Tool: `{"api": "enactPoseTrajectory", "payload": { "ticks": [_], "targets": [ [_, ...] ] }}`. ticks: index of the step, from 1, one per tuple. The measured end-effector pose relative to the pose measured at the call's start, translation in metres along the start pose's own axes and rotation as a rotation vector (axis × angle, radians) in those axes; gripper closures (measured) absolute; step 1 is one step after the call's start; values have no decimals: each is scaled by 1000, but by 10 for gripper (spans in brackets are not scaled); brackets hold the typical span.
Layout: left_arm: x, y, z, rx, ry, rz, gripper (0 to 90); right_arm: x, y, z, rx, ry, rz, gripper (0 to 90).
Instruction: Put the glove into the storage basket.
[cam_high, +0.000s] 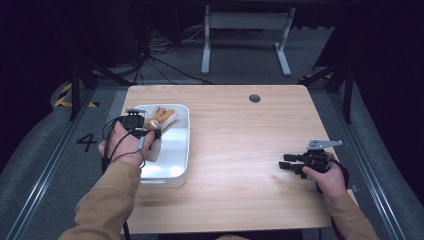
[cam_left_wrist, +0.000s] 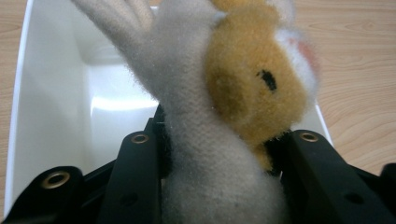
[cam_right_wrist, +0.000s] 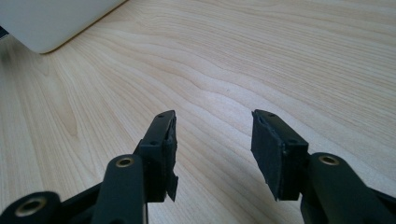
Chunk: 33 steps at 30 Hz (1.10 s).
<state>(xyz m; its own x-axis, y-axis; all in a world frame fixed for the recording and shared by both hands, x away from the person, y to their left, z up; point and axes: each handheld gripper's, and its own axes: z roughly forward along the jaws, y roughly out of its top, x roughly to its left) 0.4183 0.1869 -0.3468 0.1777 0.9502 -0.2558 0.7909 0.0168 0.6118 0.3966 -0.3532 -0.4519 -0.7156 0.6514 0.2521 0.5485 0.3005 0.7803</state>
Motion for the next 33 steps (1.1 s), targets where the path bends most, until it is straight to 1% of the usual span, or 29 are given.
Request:
{"api": "enactPoseTrajectory", "payload": {
  "ticks": [1,2,3,4,6,7,9,11,13,16,17,18,20,21,22,24,27,30,31,33],
  "targets": [
    [3,1,6,31,3,-29,614,0,0,1,-1,2,-5,509],
    [3,1,6,31,3,-29,614,0,0,1,-1,2,-5,509],
    [5,1,9,43,5,-47,614,0,0,1,-1,1,-7,509],
    [6,1,11,45,7,-55,614,0,0,1,-3,0,-5,509],
    [9,1,16,50,29,-67,614,0,0,0,-5,1,-3,509],
    [10,1,19,50,32,-72,614,0,0,0,-5,1,0,509],
    [9,-1,23,57,25,-84,614,0,0,0,-6,3,-2,509],
    [7,-3,28,63,22,-91,613,-1,0,0,-8,4,-3,509],
    [5,-5,32,74,27,-92,611,-1,0,0,-8,4,-2,509],
    [3,-8,38,79,21,-103,608,0,0,0,-8,6,-2,509],
    [3,-9,43,82,25,-106,608,0,0,0,-7,7,-3,509],
    [3,-9,43,82,25,-106,607,0,0,0,-7,7,-3,509],
    [5,-10,48,94,29,-109,607,0,0,0,-5,8,-4,509],
    [5,-10,51,98,33,-116,606,0,0,0,-4,9,-5,509],
    [6,-11,54,104,40,-124,607,0,-1,0,-5,7,-7,509],
    [5,-12,61,130,52,-124,605,0,-1,1,-2,11,-6,508],
    [5,-12,68,146,45,-132,602,0,-1,2,3,11,-6,508],
    [6,-11,74,168,52,-137,599,1,-1,3,5,15,-7,508],
    [7,-12,79,183,67,-145,599,1,-1,3,5,13,-9,507],
    [8,-13,81,189,74,-145,599,0,-2,3,6,14,-10,507]
  ]
}}
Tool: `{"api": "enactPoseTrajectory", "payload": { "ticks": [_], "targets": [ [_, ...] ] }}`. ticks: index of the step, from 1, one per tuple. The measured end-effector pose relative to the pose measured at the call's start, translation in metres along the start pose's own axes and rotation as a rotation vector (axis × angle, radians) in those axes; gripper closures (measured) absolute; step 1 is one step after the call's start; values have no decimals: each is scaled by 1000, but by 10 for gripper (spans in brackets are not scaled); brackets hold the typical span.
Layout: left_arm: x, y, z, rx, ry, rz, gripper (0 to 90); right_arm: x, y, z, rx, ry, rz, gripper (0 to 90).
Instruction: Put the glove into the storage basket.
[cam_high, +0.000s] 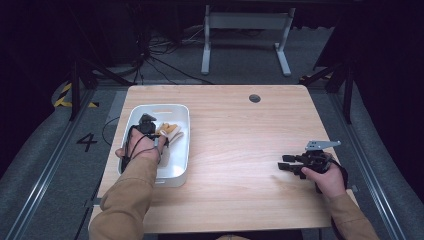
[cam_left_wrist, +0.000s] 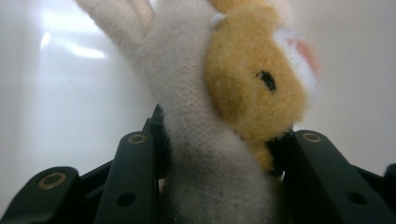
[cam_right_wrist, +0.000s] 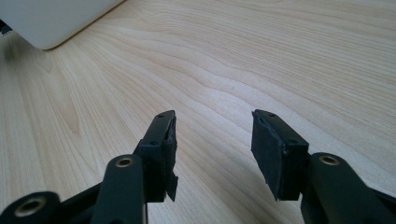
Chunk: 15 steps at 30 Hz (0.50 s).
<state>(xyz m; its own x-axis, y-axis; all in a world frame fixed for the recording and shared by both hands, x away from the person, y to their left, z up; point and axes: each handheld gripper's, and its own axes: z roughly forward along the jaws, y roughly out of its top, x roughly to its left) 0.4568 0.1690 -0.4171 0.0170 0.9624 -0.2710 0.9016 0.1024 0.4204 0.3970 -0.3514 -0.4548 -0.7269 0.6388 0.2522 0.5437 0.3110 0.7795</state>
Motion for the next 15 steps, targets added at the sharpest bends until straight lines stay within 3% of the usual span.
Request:
{"api": "enactPoseTrajectory", "payload": {
  "ticks": [11,15],
  "targets": [
    [3,-3,13,46,20,-11,581,-1,-2,0,3,-7,8,502],
    [2,-5,15,55,13,-8,522,-2,-3,-1,2,-6,7,500]
  ]
}}
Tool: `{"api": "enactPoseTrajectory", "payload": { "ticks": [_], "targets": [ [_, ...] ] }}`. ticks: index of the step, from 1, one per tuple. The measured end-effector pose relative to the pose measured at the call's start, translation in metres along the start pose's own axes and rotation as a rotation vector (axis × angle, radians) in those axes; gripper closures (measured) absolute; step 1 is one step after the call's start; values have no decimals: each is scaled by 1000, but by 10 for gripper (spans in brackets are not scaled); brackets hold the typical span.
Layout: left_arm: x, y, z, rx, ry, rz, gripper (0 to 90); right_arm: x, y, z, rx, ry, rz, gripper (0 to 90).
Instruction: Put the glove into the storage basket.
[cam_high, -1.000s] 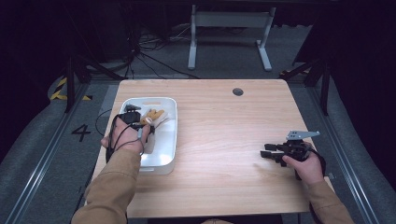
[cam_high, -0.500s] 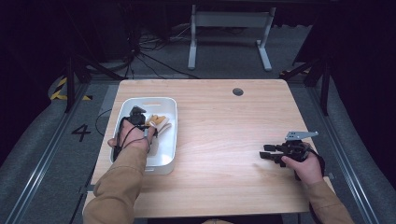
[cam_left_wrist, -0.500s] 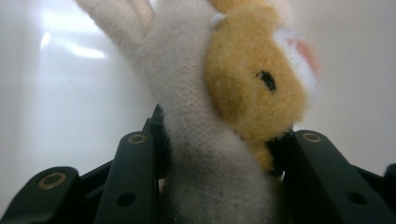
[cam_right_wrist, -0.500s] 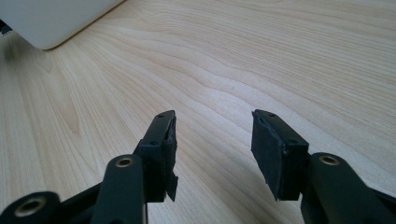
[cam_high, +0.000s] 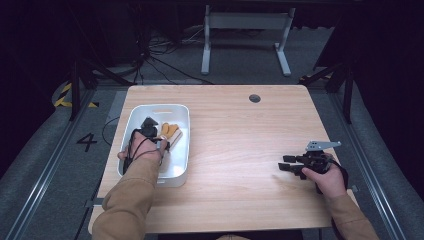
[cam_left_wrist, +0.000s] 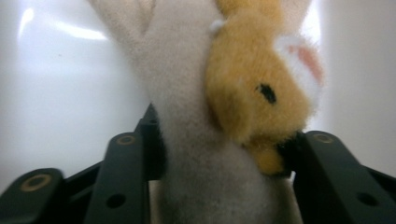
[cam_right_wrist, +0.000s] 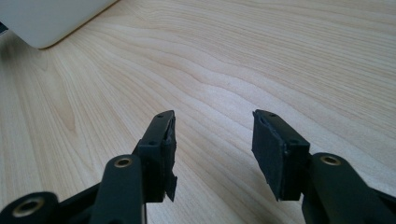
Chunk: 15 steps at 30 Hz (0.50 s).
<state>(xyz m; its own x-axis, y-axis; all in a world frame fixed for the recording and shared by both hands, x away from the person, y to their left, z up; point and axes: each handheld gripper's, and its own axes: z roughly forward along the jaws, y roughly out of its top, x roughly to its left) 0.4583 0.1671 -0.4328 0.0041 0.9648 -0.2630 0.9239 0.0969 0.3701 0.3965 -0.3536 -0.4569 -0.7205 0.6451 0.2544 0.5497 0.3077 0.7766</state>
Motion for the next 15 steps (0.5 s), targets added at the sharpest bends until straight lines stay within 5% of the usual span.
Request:
{"api": "enactPoseTrajectory", "payload": {
  "ticks": [4,13,15],
  "targets": [
    [-3,-3,1,-23,-4,32,338,0,0,0,-3,-2,2,493],
    [-10,-4,-4,-49,18,95,284,0,1,-1,-13,-3,1,475],
    [-10,-4,-5,-45,32,135,277,0,0,-1,-14,-3,1,473]
  ]
}}
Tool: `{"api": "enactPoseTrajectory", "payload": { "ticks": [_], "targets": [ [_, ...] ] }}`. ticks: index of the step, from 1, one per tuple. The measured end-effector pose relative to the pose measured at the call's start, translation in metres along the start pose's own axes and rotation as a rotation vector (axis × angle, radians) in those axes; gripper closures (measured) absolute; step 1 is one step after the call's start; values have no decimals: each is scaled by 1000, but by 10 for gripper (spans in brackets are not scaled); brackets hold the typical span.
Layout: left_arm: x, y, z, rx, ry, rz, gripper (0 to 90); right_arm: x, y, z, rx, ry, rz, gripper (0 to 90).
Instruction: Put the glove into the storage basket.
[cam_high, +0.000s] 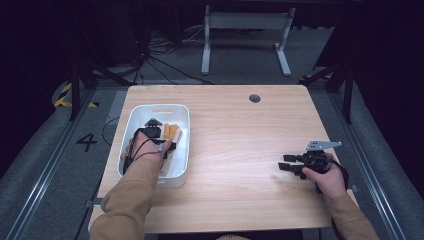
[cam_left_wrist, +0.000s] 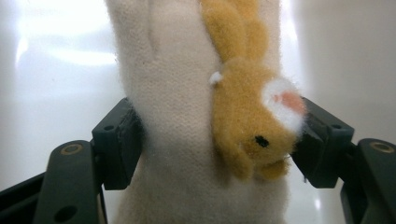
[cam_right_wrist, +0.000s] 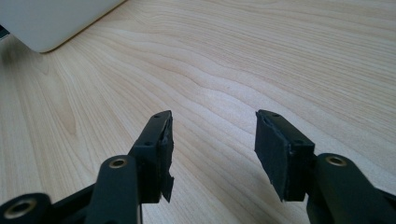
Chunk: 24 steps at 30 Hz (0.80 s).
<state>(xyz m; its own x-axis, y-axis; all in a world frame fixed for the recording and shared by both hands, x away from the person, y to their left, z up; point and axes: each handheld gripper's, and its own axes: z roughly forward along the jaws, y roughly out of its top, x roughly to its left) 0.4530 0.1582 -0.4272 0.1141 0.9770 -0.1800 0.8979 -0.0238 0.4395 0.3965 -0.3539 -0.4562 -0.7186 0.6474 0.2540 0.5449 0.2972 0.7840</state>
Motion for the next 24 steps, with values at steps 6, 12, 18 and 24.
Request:
{"api": "enactPoseTrajectory", "payload": {
  "ticks": [6,12,18,24],
  "targets": [
    [1,3,-7,13,8,35,256,0,0,0,-3,1,-1,465],
    [1,6,-16,31,21,57,261,0,0,1,-3,3,1,465],
    [5,7,-22,58,10,59,272,0,1,3,-1,12,-4,463],
    [4,9,-34,70,10,84,267,0,2,7,1,23,-4,463]
  ]
}}
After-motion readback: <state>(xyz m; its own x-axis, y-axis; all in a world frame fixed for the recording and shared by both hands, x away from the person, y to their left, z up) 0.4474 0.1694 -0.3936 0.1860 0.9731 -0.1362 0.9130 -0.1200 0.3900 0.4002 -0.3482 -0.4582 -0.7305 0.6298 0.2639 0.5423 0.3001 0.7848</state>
